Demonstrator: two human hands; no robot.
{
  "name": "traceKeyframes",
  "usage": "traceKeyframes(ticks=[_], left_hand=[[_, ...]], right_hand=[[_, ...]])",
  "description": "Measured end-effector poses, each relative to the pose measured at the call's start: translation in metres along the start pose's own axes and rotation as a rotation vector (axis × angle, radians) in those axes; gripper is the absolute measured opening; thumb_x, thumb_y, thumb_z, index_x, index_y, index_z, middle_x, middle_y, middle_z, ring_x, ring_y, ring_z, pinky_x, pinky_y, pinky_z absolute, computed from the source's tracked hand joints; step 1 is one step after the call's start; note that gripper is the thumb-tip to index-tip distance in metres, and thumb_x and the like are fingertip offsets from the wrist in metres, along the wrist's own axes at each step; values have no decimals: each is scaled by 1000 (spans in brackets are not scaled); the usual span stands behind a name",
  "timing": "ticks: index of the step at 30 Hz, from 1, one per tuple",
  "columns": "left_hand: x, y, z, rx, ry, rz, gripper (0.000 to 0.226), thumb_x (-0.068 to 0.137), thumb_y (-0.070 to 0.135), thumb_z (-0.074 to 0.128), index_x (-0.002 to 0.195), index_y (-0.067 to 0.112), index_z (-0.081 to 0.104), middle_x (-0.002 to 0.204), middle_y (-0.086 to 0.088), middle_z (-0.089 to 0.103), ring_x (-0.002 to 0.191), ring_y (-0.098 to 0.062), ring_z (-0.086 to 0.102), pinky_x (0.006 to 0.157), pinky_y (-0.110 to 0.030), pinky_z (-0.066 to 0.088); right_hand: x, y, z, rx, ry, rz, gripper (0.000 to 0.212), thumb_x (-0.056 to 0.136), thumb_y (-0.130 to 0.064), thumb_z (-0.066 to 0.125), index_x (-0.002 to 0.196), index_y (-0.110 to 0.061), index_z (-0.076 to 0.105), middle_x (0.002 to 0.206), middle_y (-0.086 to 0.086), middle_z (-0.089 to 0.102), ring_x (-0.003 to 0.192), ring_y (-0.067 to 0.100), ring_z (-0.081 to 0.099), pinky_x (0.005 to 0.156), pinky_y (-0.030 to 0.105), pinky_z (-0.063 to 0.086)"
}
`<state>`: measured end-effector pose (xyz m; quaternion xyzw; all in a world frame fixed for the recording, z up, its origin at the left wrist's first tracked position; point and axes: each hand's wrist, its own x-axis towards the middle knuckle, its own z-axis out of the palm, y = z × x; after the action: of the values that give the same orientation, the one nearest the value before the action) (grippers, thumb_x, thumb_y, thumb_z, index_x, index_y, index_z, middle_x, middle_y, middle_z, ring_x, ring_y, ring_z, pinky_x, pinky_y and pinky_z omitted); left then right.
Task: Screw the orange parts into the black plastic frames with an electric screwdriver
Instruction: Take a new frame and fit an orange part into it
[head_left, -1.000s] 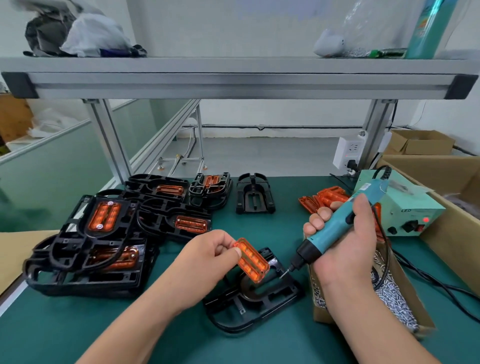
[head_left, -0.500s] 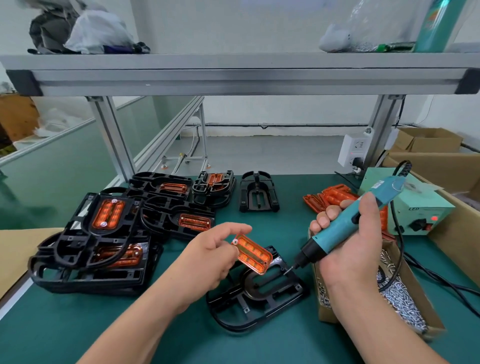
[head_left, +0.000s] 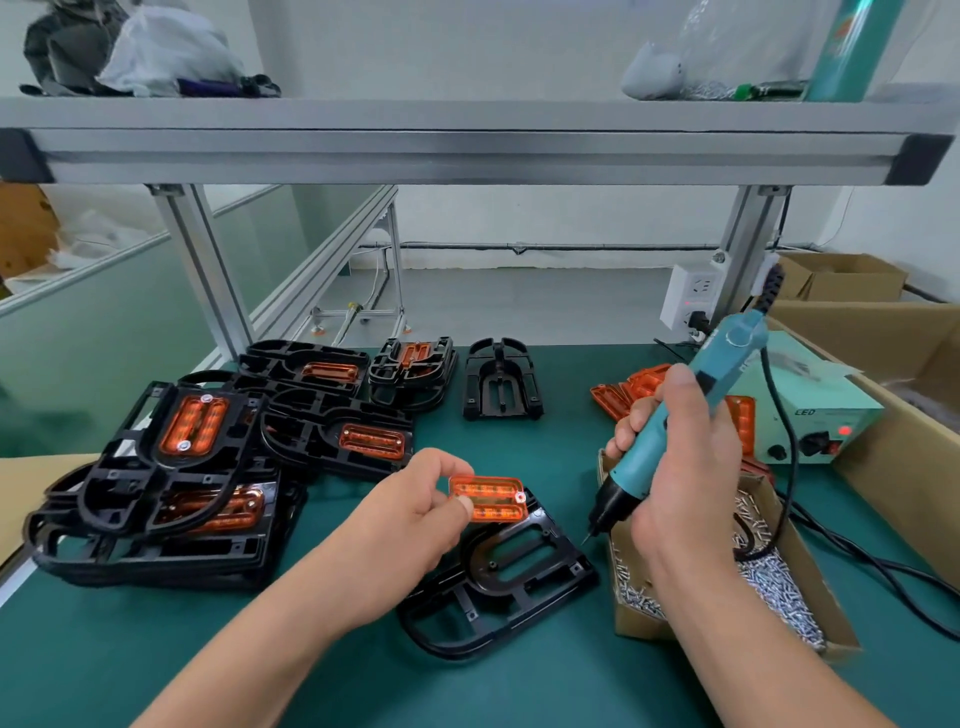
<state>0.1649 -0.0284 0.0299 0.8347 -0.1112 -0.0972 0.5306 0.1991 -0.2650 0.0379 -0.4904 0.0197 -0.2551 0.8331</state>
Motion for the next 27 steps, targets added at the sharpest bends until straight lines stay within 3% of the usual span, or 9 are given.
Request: traceKeyframes(ticks=[4,10,19,23,27], left_hand=[[-2,-2,0,54,-37,44,16,97,45,50,112,49,50,65,10,57,57,-7,46,50,-23,38],[-2,-5,6,106,-65,78,12,94,53,46,107,53,48,65,7,57,59,-11,46,57,-38,41],[-5,-5,4,187,-59,99,10,96,54,45,107,53,45,62,9,54,55,-7,42,54,-34,37],[-6,-3,5,201,-82,91,7,100,48,46,107,52,46,63,9,53,55,-8,42,54,-33,37],[-7,-2,6,234,-112,98,8,105,42,44,109,49,46,63,10,51,55,-7,40,54,-32,36]], right_hand=[[-3,0,3,-53,-28,-19,31,95,-50,71,95,-23,55,77,7,53,62,21,51,59,35,47],[-6,-1,6,-119,-98,-62,23,95,-51,72,89,-33,59,78,8,53,62,22,50,57,33,48],[-12,7,8,3,-148,98,38,90,-51,72,97,-18,54,72,6,53,56,22,48,52,33,46],[-9,-1,5,5,-145,27,35,95,-47,70,96,-18,52,73,6,52,56,22,48,52,33,46],[-6,-10,4,-111,-167,-74,26,95,-50,71,88,-30,57,76,9,51,58,24,47,53,33,46]])
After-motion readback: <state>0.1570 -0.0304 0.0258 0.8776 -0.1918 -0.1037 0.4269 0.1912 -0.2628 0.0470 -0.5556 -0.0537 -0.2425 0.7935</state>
